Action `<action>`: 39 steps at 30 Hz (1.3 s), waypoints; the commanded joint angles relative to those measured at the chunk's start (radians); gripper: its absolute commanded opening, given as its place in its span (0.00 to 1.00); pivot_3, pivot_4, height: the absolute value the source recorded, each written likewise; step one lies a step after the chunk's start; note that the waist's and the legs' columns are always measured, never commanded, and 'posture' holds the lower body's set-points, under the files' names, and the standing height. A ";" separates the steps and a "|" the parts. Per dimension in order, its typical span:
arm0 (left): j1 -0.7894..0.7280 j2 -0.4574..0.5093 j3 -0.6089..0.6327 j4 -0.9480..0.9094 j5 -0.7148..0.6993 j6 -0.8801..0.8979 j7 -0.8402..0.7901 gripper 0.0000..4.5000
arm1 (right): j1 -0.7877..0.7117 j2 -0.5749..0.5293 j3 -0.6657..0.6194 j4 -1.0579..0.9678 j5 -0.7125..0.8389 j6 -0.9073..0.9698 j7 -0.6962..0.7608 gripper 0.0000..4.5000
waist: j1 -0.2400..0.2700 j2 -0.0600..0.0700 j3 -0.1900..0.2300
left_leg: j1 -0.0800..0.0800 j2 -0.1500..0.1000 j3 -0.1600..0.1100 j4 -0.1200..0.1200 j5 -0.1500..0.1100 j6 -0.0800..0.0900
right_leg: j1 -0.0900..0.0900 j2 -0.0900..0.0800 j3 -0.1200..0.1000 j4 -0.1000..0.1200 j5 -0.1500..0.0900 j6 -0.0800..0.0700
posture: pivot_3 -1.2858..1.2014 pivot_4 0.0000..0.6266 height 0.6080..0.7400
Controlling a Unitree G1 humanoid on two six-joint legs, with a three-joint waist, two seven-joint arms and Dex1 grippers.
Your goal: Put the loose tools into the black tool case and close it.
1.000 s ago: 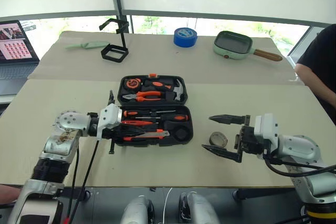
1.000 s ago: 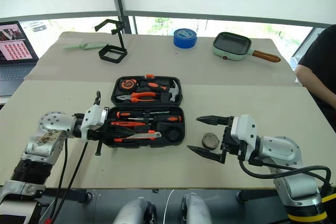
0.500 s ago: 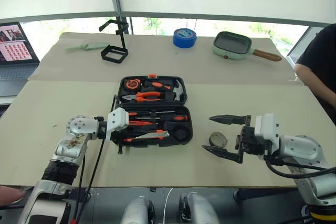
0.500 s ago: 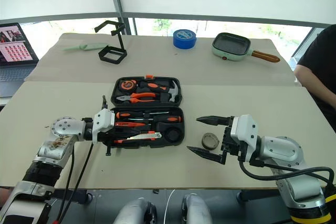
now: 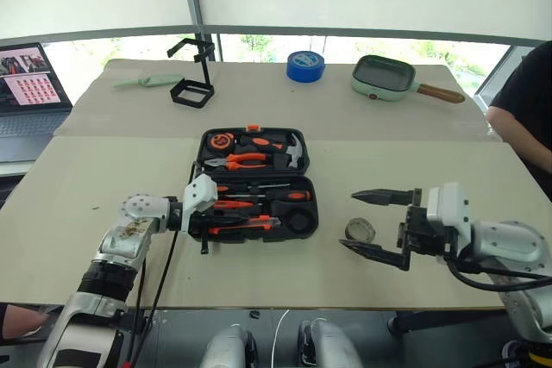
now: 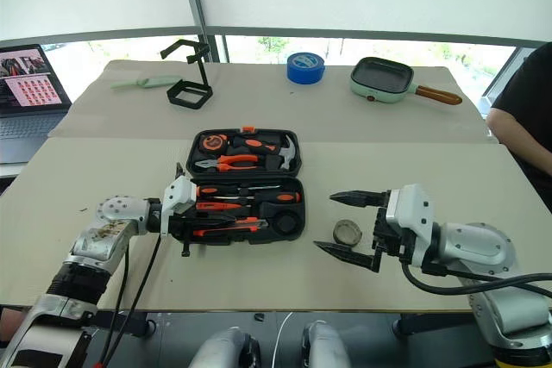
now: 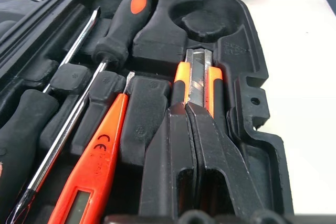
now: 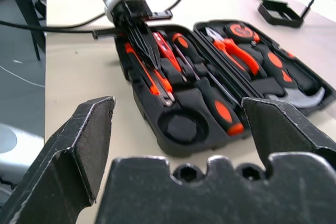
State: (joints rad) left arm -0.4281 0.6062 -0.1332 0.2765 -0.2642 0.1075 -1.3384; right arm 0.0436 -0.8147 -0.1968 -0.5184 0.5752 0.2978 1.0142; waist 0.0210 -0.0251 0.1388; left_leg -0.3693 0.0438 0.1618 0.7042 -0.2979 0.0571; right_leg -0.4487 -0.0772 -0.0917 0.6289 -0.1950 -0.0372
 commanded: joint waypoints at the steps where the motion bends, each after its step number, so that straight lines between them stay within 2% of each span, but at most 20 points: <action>1: 0.032 -0.030 0.075 -0.042 -0.094 -0.031 -0.004 0.01 | 0.071 -0.006 -0.118 -0.030 0.035 -0.007 0.004 1.00 | -0.003 0.000 0.000 | 0.000 0.000 0.000 0.000 0.000 0.000 | 0.000 0.000 0.000 0.000 0.000 0.000 | 0.52 0.24 1.00; 2: 0.043 -0.008 0.108 -0.101 -0.164 0.067 -0.015 0.07 | 0.118 0.002 -0.167 -0.021 0.034 -0.024 0.014 1.00 | -0.003 -0.001 0.000 | -0.001 0.000 0.000 0.000 0.000 0.000 | -0.001 0.000 0.001 0.000 0.000 0.000 | 0.52 0.24 1.00; 3: 0.059 0.014 0.131 -0.143 -0.173 0.061 -0.019 0.13 | 0.175 0.014 -0.223 -0.006 0.034 -0.041 0.027 1.00 | -0.003 -0.002 0.001 | -0.002 0.000 0.000 0.000 0.000 0.000 | -0.002 0.000 0.001 0.000 0.000 0.000 | 0.52 0.24 1.00; 4: 0.072 0.029 0.155 -0.176 -0.187 0.062 -0.016 0.14 | 0.229 0.025 -0.267 0.010 0.024 -0.064 0.039 1.00 | 0.000 -0.003 0.002 | -0.004 0.000 -0.001 0.000 0.000 0.000 | -0.003 0.000 0.001 0.000 0.000 0.000 | 0.52 0.24 1.00; 7: 0.131 0.036 0.221 -0.274 -0.248 0.078 0.021 0.39 | 0.355 0.057 -0.351 0.068 -0.025 -0.162 0.088 1.00 | 0.003 -0.003 0.002 | -0.006 0.000 -0.002 0.000 0.001 -0.001 | -0.005 0.000 0.000 0.000 0.000 0.000 | 0.52 0.24 1.00; 8: 0.163 0.032 0.251 -0.297 -0.255 0.018 0.014 0.45 | 0.392 0.073 -0.374 0.104 -0.053 -0.212 0.100 1.00 | 0.003 -0.003 0.002 | -0.006 0.000 -0.001 0.000 0.001 -0.001 | -0.005 0.000 0.000 0.000 0.000 0.000 | 0.52 0.24 1.00; 11: 0.254 0.044 0.307 -0.348 -0.306 -0.029 -0.041 0.69 | 0.454 0.102 -0.402 0.189 -0.112 -0.323 0.119 1.00 | -0.001 -0.002 0.002 | -0.003 0.001 -0.001 -0.001 0.000 -0.001 | -0.003 -0.001 0.002 -0.001 0.000 0.001 | 0.52 0.24 1.00; 15: 0.356 0.067 0.347 -0.379 -0.322 -0.031 -0.049 0.98 | 0.476 0.105 -0.366 0.219 -0.164 -0.389 0.127 1.00 | -0.012 -0.002 0.002 | -0.002 0.002 0.000 -0.002 0.001 -0.002 | -0.004 -0.001 0.004 -0.001 0.000 0.000 | 0.52 0.24 1.00; 17: 0.405 0.073 0.330 -0.394 -0.286 -0.077 -0.068 0.99 | 0.453 0.059 -0.298 0.181 -0.210 -0.400 0.151 1.00 | -0.012 -0.001 0.002 | -0.001 0.003 0.000 -0.003 0.001 -0.003 | -0.004 0.000 0.005 0.000 -0.002 -0.002 | 0.52 0.24 1.00; 22: 0.452 0.021 0.320 -0.451 -0.317 -0.095 -0.036 0.99 | 0.226 -0.078 -0.091 0.061 -0.240 -0.111 0.076 1.00 | -0.020 -0.001 0.002 | 0.001 0.002 0.002 -0.006 0.002 -0.005 | -0.007 0.000 0.012 0.001 -0.004 -0.005 | 0.52 0.24 1.00; 25: 0.449 0.005 0.313 -0.466 -0.320 -0.099 -0.025 0.99 | 0.123 -0.151 0.018 0.044 -0.258 0.005 0.086 1.00 | 0.000 -0.001 0.002 | 0.000 0.002 0.002 -0.008 0.002 -0.005 | -0.008 0.001 0.011 0.000 -0.003 -0.004 | 0.52 0.24 1.00; 29: 0.440 0.004 0.314 -0.455 -0.328 -0.088 -0.012 0.99 | -0.017 -0.215 0.168 0.064 -0.305 0.115 0.109 1.00 | 0.002 -0.001 0.002 | -0.002 0.001 0.002 -0.009 0.001 -0.004 | -0.009 0.001 0.010 -0.002 -0.002 -0.003 | 0.52 0.24 1.00; 34: 0.448 -0.005 0.312 -0.460 -0.320 -0.109 0.005 0.99 | -0.178 -0.183 0.324 0.151 -0.432 0.139 0.056 1.00 | -0.005 -0.002 0.003 | -0.003 0.000 0.002 -0.007 0.000 -0.002 | -0.009 0.001 0.009 -0.004 -0.002 -0.002 | 0.52 0.24 1.00; 39: 0.476 -0.014 0.313 -0.475 -0.315 -0.119 0.026 0.99 | -0.249 -0.151 0.381 0.195 -0.469 0.142 0.051 1.00 | -0.009 -0.002 0.003 | -0.003 0.000 0.003 -0.007 0.000 -0.002 | -0.009 0.000 0.009 -0.003 -0.002 -0.002 | 0.52 0.24 1.00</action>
State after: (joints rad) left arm 0.0443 0.5952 0.1743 -0.1622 -0.5733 0.0150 -1.3226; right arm -0.1860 -0.9656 0.1874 -0.3191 0.1182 0.4406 1.0642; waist 0.0123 -0.0275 0.1415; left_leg -0.3725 0.0441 0.1645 0.6969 -0.2978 0.0544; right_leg -0.4575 -0.0768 -0.0827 0.6259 -0.1965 -0.0389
